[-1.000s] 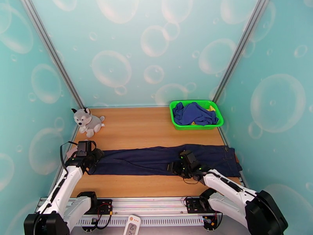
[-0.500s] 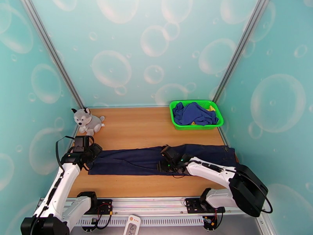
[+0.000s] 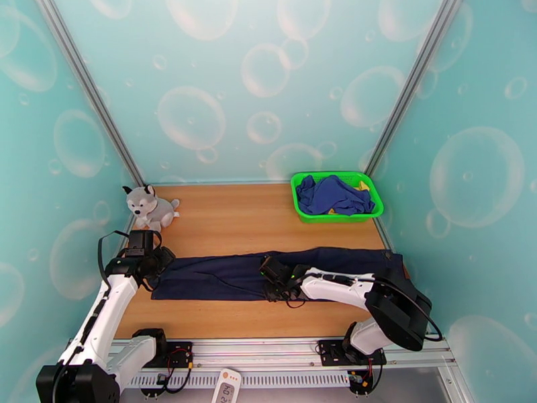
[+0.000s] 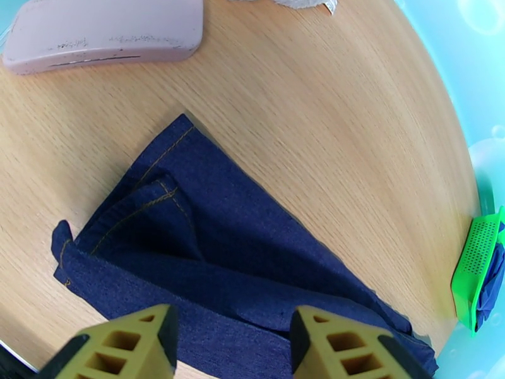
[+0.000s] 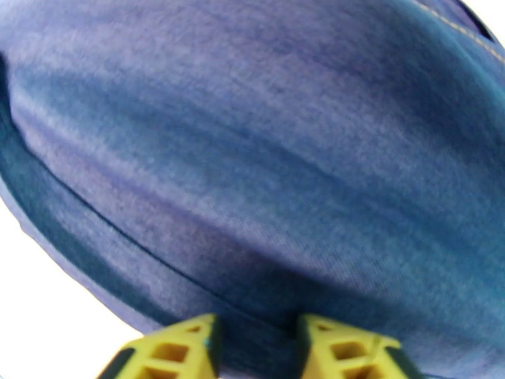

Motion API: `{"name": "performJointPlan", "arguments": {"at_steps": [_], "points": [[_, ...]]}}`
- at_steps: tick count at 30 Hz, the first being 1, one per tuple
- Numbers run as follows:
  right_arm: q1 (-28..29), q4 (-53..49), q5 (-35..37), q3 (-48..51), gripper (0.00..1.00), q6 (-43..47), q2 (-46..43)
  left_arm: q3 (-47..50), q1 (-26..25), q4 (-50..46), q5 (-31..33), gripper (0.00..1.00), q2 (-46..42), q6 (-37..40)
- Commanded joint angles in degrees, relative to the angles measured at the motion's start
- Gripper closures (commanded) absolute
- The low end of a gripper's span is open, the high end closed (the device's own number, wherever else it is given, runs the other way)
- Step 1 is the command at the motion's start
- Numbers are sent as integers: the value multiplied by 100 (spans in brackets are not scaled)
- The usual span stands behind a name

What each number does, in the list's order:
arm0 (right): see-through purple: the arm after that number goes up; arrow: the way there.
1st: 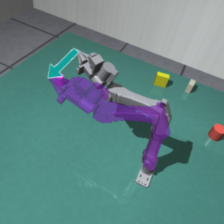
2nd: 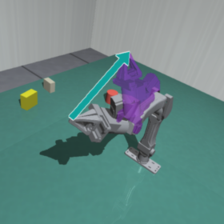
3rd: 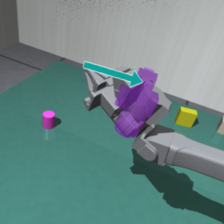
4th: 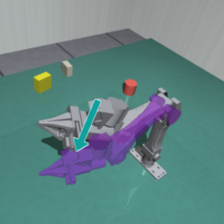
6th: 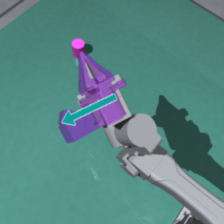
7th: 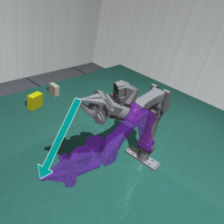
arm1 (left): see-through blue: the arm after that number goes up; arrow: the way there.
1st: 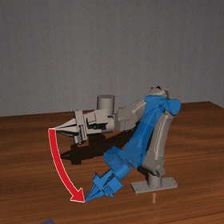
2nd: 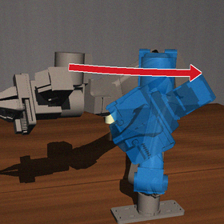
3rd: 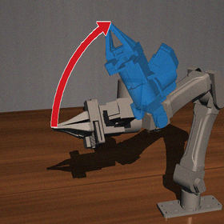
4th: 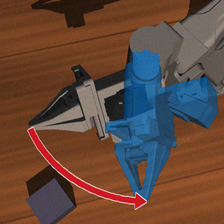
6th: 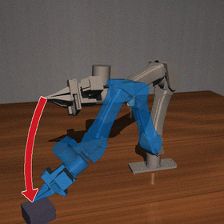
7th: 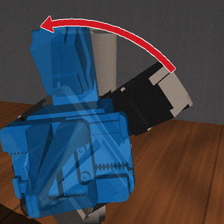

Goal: Fold and stack the trousers

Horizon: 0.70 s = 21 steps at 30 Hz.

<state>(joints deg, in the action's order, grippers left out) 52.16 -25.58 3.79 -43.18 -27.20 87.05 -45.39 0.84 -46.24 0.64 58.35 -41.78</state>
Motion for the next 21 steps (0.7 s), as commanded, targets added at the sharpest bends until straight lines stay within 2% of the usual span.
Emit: {"name": "performJointPlan", "arguments": {"at_steps": [1, 3, 4, 21], "points": [[62, -149, 62, -93, 78, 162, -19, -61, 39, 27, 49, 48, 18, 89], [72, -133, 6, -68, 96, 204, -109, -76, 39, 29, 77, 48, 25, 104], [69, -133, -20, -55, 100, 219, -170, -82, 39, 28, 99, 48, 28, 117], [75, -526, 363, 169, 100, 264, -1326, -114, 48, -38, 211, 46, 69, 344]]}}
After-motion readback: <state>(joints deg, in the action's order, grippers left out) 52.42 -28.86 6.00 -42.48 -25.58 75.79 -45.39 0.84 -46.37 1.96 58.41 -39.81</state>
